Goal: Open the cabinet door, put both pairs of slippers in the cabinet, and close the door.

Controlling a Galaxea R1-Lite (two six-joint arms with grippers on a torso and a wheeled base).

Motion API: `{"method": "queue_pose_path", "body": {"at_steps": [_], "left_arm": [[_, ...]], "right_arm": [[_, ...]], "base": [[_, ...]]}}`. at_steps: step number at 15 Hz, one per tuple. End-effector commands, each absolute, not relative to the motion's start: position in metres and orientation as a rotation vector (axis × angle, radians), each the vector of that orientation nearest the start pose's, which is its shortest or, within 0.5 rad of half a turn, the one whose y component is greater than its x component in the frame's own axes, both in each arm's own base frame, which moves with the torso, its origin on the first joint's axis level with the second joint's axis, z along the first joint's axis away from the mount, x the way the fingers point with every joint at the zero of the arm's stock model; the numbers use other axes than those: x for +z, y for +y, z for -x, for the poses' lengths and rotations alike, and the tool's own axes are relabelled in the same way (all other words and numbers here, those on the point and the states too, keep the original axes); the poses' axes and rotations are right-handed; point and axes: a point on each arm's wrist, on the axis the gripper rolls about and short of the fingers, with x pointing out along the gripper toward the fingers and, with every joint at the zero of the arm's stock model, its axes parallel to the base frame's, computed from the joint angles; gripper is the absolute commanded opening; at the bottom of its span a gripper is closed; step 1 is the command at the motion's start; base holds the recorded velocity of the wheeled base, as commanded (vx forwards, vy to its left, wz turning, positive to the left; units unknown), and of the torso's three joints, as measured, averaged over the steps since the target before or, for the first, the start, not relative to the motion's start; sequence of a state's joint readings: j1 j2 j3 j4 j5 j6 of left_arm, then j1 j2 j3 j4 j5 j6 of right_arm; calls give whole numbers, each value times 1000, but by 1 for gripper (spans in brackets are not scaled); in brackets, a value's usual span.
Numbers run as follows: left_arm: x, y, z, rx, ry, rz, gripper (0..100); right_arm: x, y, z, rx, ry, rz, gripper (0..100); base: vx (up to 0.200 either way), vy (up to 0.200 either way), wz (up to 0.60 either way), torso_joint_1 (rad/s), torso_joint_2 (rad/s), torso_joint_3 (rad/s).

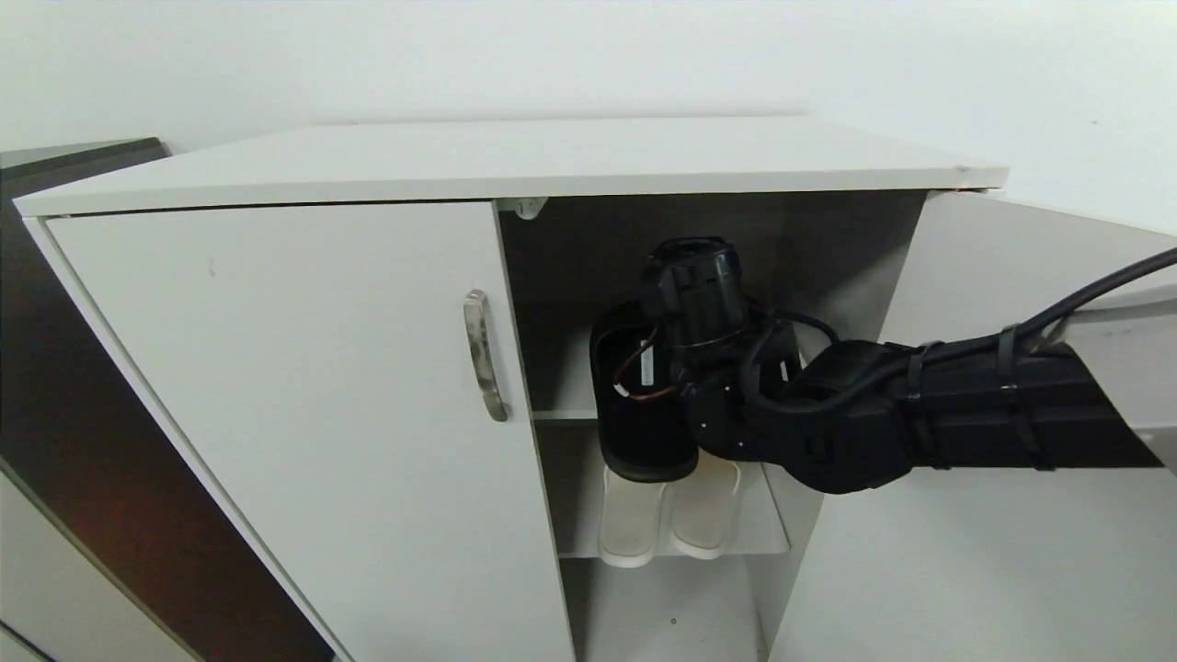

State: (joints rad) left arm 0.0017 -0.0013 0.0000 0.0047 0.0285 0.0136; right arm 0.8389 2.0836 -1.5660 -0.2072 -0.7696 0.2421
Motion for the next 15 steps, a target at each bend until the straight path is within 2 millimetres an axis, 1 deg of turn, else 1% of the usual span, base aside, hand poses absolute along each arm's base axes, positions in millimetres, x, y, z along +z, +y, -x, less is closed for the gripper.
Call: {"method": "queue_pose_path", "body": {"at_steps": [1, 2, 8, 12, 15], "left_arm": [[75, 1, 23, 31, 5, -14, 0], [75, 1, 23, 31, 5, -14, 0], [75, 1, 23, 31, 5, -14, 0], [75, 1, 23, 31, 5, -14, 0], [75, 1, 23, 31, 5, -14, 0]], "right_arm": [[206, 310, -311, 25, 221, -20, 0], [205, 309, -319, 14, 214, -18, 0], [208, 302, -339, 0, 203, -24, 0], [211, 302, -344, 5, 212, -23, 0], [206, 305, -348, 3, 216, -20, 0]], "base": [[0, 0, 0, 0, 0, 0], [0, 0, 0, 0, 0, 0], [0, 0, 0, 0, 0, 0], [0, 0, 0, 0, 0, 0], [0, 0, 0, 0, 0, 0]]}}
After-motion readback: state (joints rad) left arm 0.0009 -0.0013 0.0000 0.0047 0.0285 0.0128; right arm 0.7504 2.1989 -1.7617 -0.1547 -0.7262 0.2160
